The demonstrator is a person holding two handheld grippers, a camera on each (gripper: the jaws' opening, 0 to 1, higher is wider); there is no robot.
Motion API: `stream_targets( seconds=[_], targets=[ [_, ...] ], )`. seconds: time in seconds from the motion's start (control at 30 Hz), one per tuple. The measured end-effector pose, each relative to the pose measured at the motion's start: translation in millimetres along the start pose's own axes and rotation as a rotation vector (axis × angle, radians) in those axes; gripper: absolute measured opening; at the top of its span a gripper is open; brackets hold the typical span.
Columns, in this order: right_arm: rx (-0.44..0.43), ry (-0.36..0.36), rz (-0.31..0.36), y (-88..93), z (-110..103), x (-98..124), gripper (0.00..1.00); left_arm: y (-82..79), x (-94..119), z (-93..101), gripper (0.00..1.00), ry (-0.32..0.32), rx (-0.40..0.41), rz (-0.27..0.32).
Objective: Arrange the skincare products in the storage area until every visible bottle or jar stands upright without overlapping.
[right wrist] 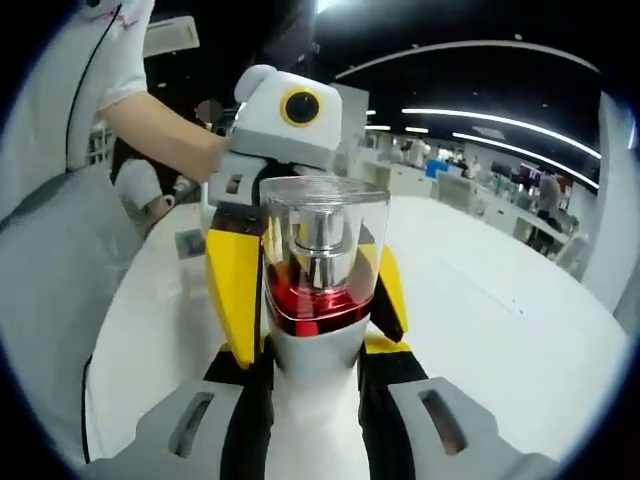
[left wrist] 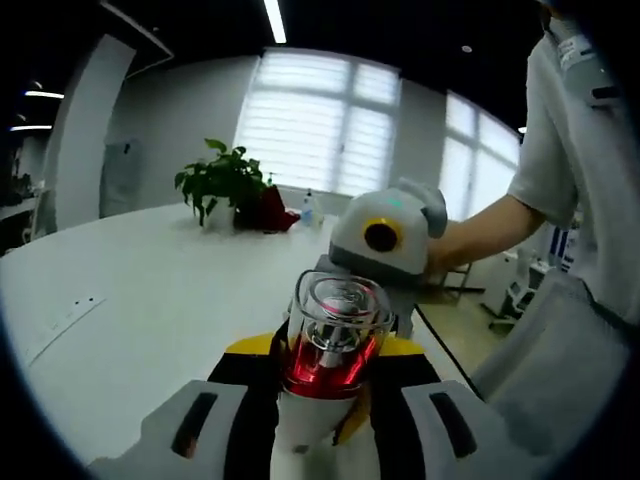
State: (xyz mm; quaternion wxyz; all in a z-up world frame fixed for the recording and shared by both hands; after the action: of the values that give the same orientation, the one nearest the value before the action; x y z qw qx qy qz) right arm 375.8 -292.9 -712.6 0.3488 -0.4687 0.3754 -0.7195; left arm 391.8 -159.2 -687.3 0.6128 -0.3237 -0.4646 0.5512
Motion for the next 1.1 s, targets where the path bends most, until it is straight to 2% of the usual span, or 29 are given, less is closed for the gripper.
stream_targets(
  seconds=[0.27, 0.47, 0.57, 0.67, 1.1],
  targets=[
    [-0.022, 0.008, -0.013, -1.0, -0.2, -0.9, 0.33, 0.5, 0.2, -2.6, 0.30, -0.017, 0.029, -0.006],
    [-0.028, 0.013, -0.037, 3.2, -1.2, -0.4, 0.37, -3.3, 3.0, -6.2, 0.34, -0.035, 0.045, 0.010],
    [-0.034, 0.025, -0.045, 2.8, -1.6, 0.2, 0.41, -2.0, 3.6, -5.5, 0.37, -0.047, 0.045, 0.000],
    [-0.039, 0.036, -0.055, 1.9, -2.3, 0.3, 0.33, -1.9, 4.2, -3.1, 0.37, -0.055, 0.041, -0.011],
    [-0.086, 0.129, -0.088, 0.7, -10.7, -0.2, 0.33, -8.9, 13.4, 4.5, 0.40, -0.096, 0.034, -0.028]
  ],
)
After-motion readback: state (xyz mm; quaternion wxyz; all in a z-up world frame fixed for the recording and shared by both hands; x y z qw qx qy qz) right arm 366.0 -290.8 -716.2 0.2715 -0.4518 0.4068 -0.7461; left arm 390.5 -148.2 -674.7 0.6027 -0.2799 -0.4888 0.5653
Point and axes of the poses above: the point that each gripper's makers call its tool centre point, and the gripper's own axes: x roughly backward along the fingers, z roughly to its right, y roughly out of its underside, the point moved 10 cm from there along x, roughly backward along the fingers, and after that the axes turned 10 degrees about x, right-handed, at the moved point
